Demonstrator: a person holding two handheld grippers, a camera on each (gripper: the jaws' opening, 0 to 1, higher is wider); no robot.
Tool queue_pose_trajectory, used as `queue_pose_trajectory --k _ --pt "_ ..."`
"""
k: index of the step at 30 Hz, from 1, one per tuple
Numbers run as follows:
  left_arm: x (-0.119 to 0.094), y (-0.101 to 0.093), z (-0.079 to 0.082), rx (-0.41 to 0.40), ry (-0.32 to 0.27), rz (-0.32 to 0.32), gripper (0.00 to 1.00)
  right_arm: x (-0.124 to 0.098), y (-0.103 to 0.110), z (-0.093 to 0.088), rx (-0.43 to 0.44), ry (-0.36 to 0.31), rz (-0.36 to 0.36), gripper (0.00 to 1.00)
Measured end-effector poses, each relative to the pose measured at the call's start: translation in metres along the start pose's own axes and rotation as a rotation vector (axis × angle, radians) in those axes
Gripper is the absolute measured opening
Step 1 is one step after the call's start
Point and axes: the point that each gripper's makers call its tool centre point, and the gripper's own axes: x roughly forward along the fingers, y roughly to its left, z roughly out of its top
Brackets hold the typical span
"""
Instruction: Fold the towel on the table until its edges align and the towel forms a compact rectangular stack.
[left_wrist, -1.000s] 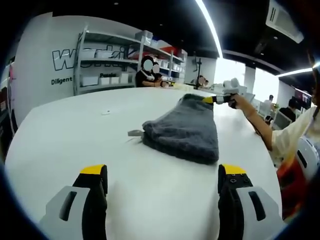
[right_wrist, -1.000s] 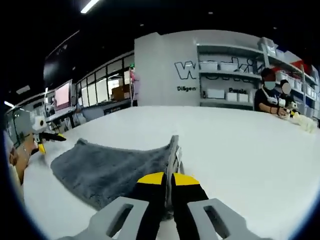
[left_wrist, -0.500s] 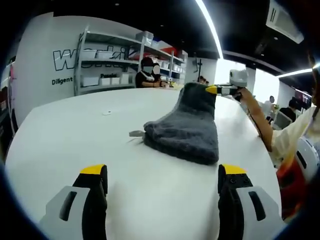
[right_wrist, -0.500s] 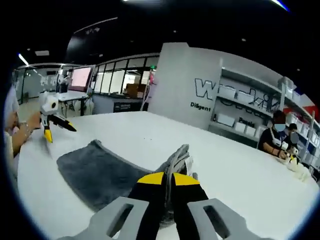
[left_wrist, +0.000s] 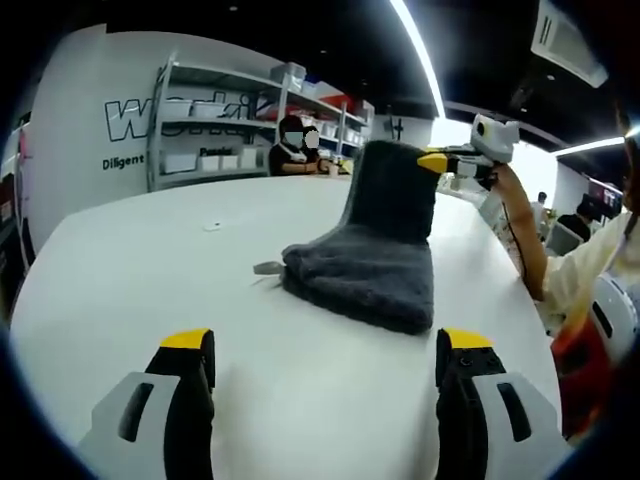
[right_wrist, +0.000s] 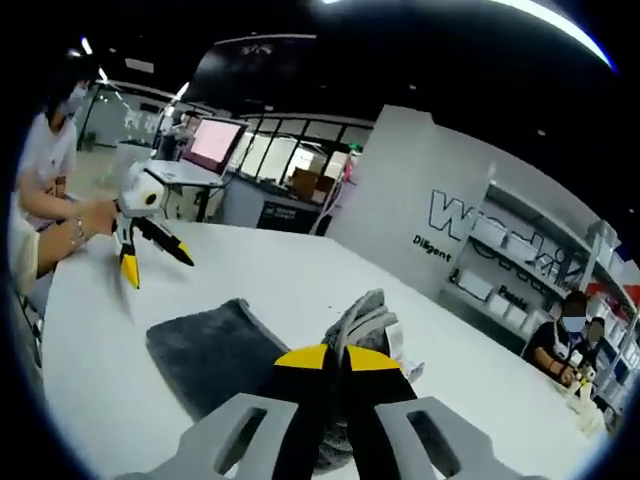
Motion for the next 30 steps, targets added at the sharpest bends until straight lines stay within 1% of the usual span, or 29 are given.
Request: queue_pose_trajectory --k 2,6,9,13,18,24,28,30 --pt "0.000 -0.001 0.000 0.001 0.000 -0.001 0.90 0.003 0.008 0.006 -0.013 -0.002 0.014 0.01" --pt "0.000 -0.002 0.000 0.003 0.000 -0.006 0.90 0.011 0.022 0.016 -0.065 -0.002 0.034 0.01" --pt "0.001 -0.002 0.000 0.002 0.002 -0.009 0.90 0.016 0.028 0.020 -0.099 0.004 0.035 0.01" --pt "0.002 -0.002 -0.001 -0.002 0.008 -0.011 0.90 0.026 0.041 0.025 -0.141 0.017 0.055 0.01" --pt "0.003 -0.003 -0.003 -0.006 0.016 -0.015 0.90 0.040 0.057 0.029 -0.211 0.048 0.077 0.01" --pt "0.005 -0.005 -0.006 -0.003 0.029 -0.020 0.90 0.061 0.081 0.032 -0.252 0.067 0.137 0.01" --pt "0.006 -0.005 -0.008 -0.003 0.036 -0.022 0.89 0.071 0.103 0.030 -0.268 0.072 0.189 0.01" --pt "0.006 -0.006 -0.009 -0.002 0.041 -0.022 0.89 0.077 0.119 0.029 -0.269 0.073 0.228 0.01"
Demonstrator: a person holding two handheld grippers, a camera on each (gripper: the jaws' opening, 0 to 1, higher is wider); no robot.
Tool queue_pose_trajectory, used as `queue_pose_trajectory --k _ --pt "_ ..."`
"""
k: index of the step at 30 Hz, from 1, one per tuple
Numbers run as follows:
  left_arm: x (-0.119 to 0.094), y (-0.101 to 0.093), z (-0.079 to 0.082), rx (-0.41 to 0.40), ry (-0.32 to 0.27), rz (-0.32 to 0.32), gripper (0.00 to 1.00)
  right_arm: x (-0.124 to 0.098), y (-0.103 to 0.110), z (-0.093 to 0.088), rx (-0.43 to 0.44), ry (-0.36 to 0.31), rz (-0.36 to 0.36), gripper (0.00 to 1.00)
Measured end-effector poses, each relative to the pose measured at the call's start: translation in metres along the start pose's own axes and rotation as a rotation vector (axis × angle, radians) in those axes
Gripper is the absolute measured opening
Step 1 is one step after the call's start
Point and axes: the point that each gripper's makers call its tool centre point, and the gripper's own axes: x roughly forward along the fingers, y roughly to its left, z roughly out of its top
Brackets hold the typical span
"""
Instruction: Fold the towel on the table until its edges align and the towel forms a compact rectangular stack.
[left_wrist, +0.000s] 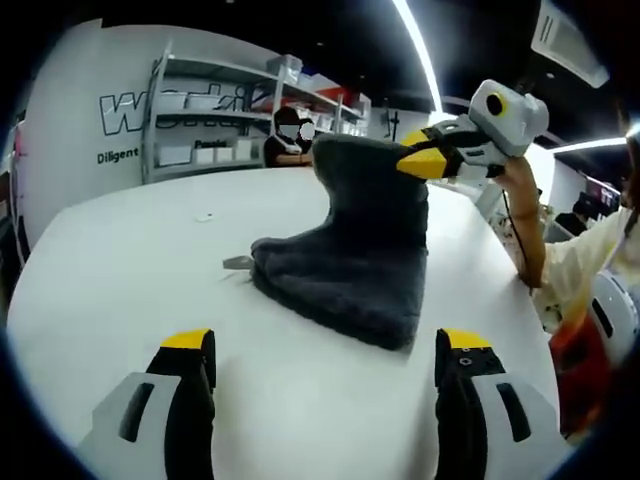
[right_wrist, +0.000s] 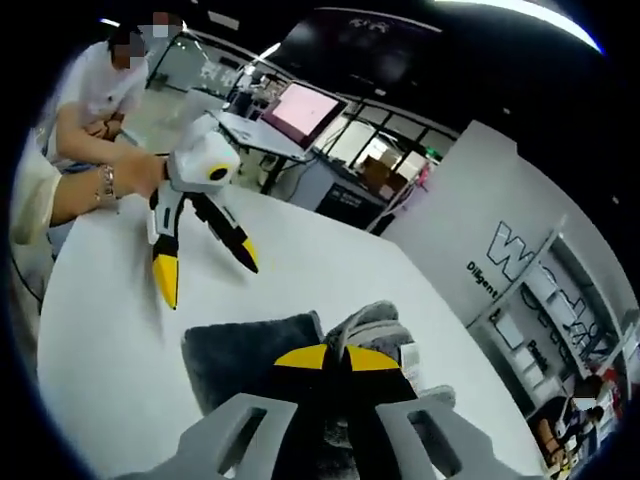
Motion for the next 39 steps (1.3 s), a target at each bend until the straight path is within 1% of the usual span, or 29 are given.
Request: queue_pose_trajectory --k 3,11,13,19,26,32,36,39 --pt "0.001 -0.001 -0.001 0.001 0.004 -0.002 0.89 0.007 0.015 -0.001 0.002 0.000 0.045 0.01" --pt "0.000 0.000 0.000 0.004 0.006 0.000 0.89 0.024 0.045 -0.013 0.013 0.028 0.123 0.01" --pt "0.000 -0.001 0.000 0.005 0.006 0.000 0.89 0.027 0.051 -0.012 0.016 0.030 0.139 0.01" --pt "0.000 0.000 0.000 0.006 0.008 0.003 0.89 0.034 0.062 -0.017 0.009 0.043 0.156 0.01" --pt "0.000 -0.001 0.000 0.007 0.007 0.003 0.89 0.041 0.079 -0.025 -0.004 0.071 0.192 0.01" --pt "-0.001 -0.001 -0.001 0.006 0.008 0.004 0.89 0.047 0.086 -0.030 -0.019 0.089 0.205 0.02" --pt "-0.001 -0.001 0.000 0.005 0.007 0.004 0.89 0.048 0.091 -0.032 -0.030 0.097 0.221 0.05" --pt "-0.001 -0.001 0.000 0.004 0.007 0.004 0.89 0.044 0.094 -0.030 -0.042 0.093 0.238 0.15"
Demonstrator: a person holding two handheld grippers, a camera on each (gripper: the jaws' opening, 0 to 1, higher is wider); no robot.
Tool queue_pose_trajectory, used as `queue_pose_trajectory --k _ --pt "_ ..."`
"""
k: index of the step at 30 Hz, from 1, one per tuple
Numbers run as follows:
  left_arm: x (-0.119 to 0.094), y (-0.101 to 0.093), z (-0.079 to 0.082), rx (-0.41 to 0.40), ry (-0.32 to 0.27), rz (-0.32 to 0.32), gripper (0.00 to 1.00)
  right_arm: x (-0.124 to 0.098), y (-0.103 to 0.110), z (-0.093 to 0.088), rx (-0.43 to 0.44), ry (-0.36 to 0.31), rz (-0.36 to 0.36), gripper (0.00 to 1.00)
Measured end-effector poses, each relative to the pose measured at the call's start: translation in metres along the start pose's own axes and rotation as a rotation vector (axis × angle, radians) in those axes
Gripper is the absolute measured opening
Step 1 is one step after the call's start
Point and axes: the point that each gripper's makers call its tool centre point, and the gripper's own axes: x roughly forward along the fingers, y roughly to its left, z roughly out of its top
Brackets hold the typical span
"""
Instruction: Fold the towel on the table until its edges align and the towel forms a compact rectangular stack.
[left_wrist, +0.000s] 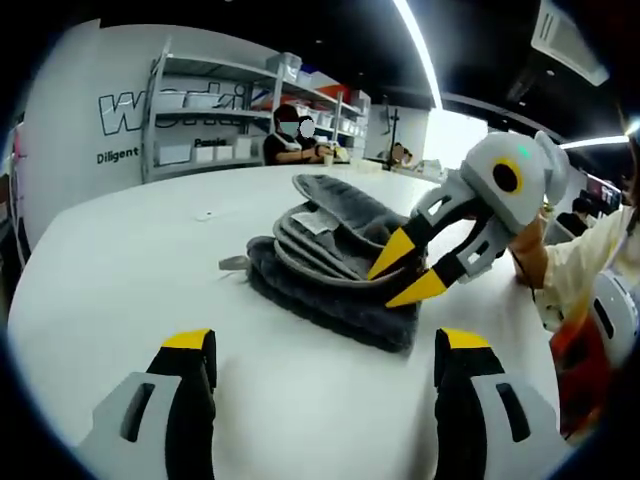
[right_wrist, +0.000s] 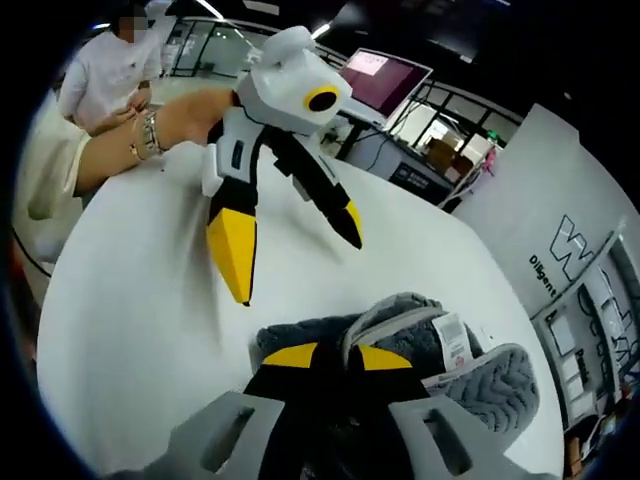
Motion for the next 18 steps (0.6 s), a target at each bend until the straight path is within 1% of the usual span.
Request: queue_pose_trajectory --k 4,6,8,9,11,14,16,17,18 --pt "0.000 -0.001 0.000 0.000 -0.002 0.000 0.89 -0.005 0.002 0.002 -0.040 0.003 -0.001 0.21" --pt "0.000 -0.001 0.001 0.000 -0.002 -0.001 0.89 -0.009 0.002 0.004 -0.045 -0.005 0.005 0.28" --pt "0.000 -0.001 0.001 0.000 -0.002 -0.001 0.89 -0.015 0.005 0.012 -0.022 -0.045 0.026 0.33" --pt "0.000 -0.001 0.001 0.000 -0.002 -0.001 0.89 -0.018 0.004 0.014 -0.016 -0.054 0.026 0.33" --pt "0.000 -0.001 0.001 -0.001 -0.001 0.000 0.89 -0.025 -0.001 0.019 -0.012 -0.078 0.011 0.33" --pt "0.000 -0.001 0.001 -0.002 -0.001 0.000 0.89 -0.038 -0.012 0.025 -0.009 -0.114 -0.039 0.35" --pt "0.000 0.000 0.001 -0.002 -0.002 -0.001 0.89 -0.048 -0.022 0.031 0.008 -0.143 -0.062 0.35" --pt "0.000 0.000 0.002 -0.002 -0.003 -0.001 0.89 -0.053 -0.027 0.033 0.032 -0.169 -0.077 0.35" --pt "-0.001 -0.001 0.002 -0.002 -0.003 -0.002 0.89 -0.057 -0.030 0.034 0.043 -0.180 -0.080 0.36"
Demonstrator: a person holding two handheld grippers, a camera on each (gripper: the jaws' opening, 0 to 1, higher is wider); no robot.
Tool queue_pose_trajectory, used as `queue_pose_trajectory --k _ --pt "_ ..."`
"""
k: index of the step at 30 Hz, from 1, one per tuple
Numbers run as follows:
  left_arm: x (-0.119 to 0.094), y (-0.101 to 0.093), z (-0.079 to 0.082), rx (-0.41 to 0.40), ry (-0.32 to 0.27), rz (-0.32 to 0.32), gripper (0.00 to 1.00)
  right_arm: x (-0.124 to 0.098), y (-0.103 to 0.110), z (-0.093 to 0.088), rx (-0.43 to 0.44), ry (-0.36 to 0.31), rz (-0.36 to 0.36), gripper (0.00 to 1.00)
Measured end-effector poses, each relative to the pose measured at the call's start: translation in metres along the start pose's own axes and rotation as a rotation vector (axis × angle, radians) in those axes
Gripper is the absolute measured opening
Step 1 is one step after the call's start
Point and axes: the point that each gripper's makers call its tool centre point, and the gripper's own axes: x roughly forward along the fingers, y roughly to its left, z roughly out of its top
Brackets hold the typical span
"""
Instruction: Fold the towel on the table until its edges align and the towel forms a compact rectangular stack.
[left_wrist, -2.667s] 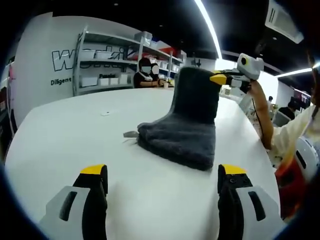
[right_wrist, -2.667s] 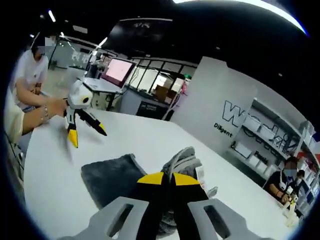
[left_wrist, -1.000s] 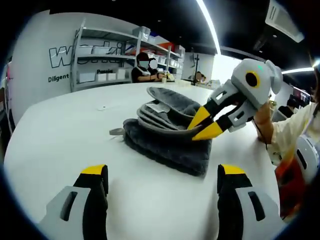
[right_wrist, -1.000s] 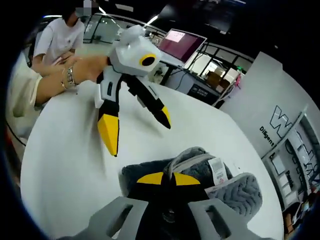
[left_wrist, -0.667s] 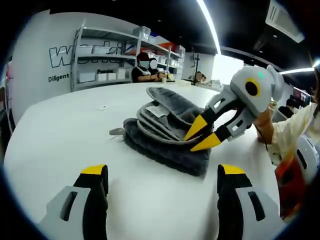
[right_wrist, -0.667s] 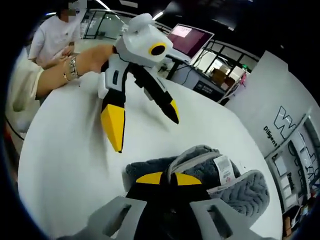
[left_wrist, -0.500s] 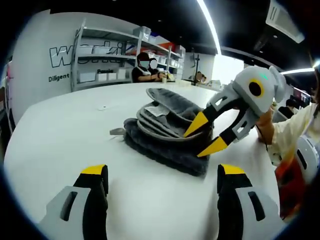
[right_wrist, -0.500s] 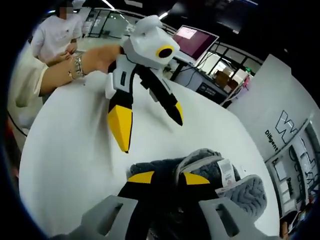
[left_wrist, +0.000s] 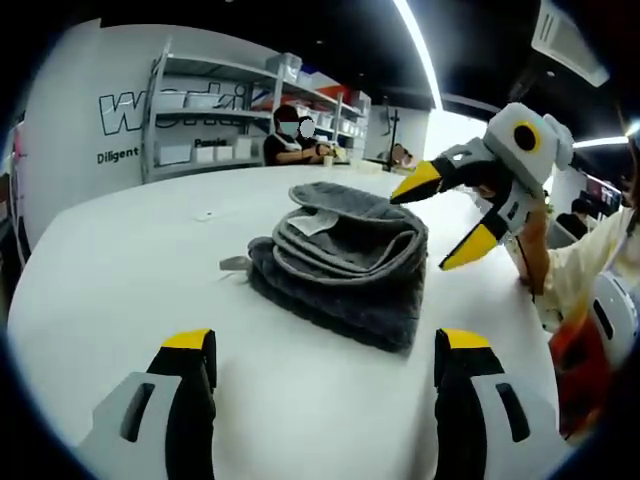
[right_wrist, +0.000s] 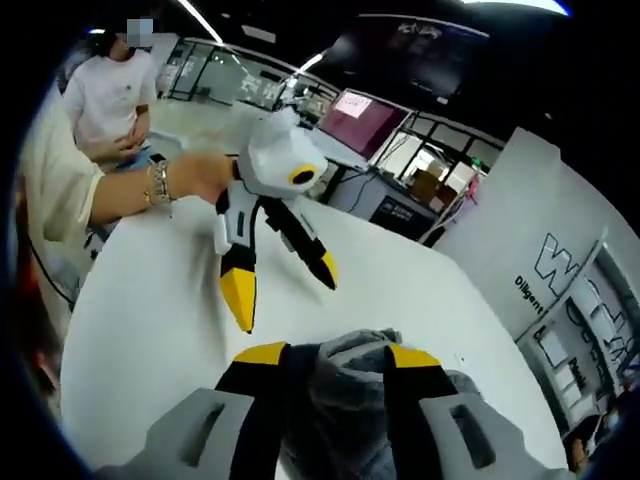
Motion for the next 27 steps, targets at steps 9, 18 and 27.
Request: queue_pose_trajectory --k 9,18,27 --pt "-0.001 -0.001 0.002 0.001 -0.008 -0.004 0.88 -0.022 -0.046 -0.008 0.258 -0.064 -0.046 0.30" --pt "-0.002 -0.001 0.003 0.003 -0.011 -0.003 0.88 0.009 -0.040 -0.037 0.252 0.181 0.081 0.27" --pt "-0.003 -0.002 0.004 0.008 -0.016 -0.004 0.88 0.023 -0.009 -0.060 0.207 0.290 0.171 0.22"
